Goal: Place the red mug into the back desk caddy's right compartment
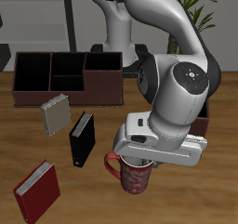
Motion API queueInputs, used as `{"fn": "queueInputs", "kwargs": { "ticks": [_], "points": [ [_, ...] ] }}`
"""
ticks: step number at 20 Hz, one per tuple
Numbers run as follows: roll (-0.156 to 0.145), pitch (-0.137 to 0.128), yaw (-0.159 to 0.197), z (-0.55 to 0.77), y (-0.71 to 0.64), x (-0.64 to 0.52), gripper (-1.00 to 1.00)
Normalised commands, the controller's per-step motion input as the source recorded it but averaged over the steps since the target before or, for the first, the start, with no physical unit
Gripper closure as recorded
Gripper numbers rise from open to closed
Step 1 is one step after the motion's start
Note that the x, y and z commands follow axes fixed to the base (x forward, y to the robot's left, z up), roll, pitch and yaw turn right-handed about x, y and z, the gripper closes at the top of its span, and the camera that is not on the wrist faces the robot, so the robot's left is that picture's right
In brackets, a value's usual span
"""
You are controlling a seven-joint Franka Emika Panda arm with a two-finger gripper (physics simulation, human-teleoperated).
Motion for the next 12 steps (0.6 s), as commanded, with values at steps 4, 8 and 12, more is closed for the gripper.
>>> {"fn": "queueInputs", "kwargs": {
  "ticks": [4, 8, 12],
  "points": [
    [-0.01, -0.064, 0.012, 0.71, -0.13, -0.41, 1.0],
    [-0.013, -0.065, -0.017, 0.47, -0.12, -0.28, 1.0],
    [-0.009, -0.052, -0.008, 0.63, -0.18, -0.54, 1.0]
  ]
}}
